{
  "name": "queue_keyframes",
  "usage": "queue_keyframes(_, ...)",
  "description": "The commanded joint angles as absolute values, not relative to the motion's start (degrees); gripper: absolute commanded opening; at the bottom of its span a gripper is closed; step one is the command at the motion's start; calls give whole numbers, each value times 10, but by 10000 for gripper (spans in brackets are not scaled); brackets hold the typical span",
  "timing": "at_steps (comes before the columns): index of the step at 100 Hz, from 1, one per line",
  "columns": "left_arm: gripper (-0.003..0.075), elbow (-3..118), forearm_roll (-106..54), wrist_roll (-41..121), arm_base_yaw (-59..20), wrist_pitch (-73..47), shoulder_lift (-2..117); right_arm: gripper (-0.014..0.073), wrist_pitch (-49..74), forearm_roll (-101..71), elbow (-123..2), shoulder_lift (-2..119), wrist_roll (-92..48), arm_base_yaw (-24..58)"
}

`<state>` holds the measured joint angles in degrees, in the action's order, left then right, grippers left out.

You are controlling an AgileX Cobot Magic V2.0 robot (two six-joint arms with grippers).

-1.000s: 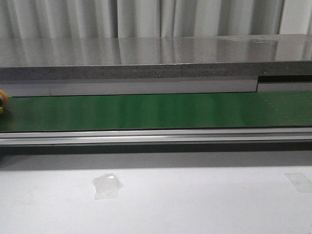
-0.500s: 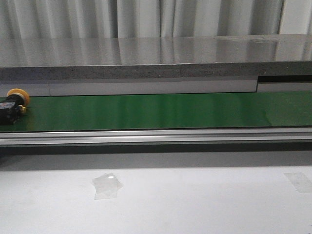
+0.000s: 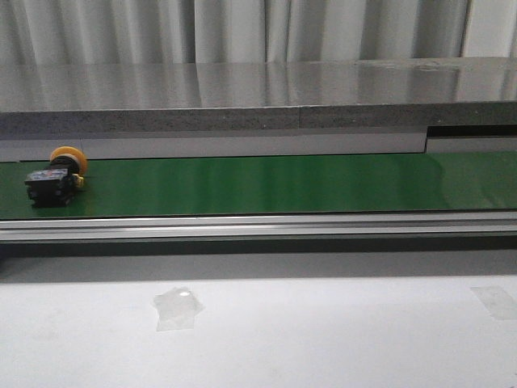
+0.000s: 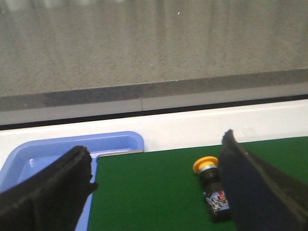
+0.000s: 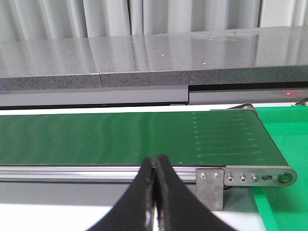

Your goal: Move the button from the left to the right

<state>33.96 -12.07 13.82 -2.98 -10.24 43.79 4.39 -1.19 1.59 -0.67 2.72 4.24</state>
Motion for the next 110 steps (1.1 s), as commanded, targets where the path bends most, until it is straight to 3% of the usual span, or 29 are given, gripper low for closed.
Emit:
queue_keyframes(1,533,325,-128,138,-54,-43,389,-65,0,-12,7,-17,25,43)
queue_keyframes(34,533,249,-128,138,-67,-35,237,-65,0,-12,7,-17,25,43)
queue_keyframes(63,522,245,-128,138,-67,-36,227,-65,0,-12,7,-17,25,43)
queue_keyframes(73,438,245,-128,138,-67,-36,227,-65,0,-12,7,-17,25,43)
queue_keyframes(104,-11,245,-128,138,-67,-36,227,-65,0,-12,7,-17,25,43)
queue_keyframes(110,-20,245,-128,138,-67,-36,227,-65,0,-12,7,-17,25,43)
